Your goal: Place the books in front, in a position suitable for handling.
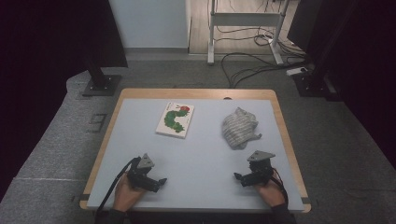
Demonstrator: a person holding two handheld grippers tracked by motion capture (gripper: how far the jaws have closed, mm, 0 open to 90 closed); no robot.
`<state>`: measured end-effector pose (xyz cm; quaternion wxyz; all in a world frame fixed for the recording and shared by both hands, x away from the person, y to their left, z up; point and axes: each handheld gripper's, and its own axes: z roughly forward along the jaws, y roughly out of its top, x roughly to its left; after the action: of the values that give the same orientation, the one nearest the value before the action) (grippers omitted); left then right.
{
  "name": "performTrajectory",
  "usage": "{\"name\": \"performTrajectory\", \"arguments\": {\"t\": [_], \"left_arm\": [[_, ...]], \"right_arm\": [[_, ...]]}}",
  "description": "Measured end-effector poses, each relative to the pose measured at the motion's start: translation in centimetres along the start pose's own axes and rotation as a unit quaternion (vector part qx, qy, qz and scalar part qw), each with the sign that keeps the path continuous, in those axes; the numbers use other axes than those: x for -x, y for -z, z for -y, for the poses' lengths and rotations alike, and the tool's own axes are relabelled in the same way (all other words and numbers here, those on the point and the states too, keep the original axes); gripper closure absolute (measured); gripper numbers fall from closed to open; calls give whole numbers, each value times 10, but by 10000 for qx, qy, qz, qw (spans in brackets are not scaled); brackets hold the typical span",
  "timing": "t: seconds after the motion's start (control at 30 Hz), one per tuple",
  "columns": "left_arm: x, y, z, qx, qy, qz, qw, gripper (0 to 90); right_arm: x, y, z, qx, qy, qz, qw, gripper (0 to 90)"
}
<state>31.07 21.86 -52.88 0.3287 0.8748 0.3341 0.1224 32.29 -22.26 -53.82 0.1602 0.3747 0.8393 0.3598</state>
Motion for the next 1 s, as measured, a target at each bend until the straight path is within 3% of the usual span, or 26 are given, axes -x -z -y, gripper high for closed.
{"name": "performTrajectory", "arguments": {"t": [1.0], "left_arm": [[0,0,0,1,6,-1,10000,0]], "right_arm": [[2,1,-3,-98,-81,-14,9999,17]]}}
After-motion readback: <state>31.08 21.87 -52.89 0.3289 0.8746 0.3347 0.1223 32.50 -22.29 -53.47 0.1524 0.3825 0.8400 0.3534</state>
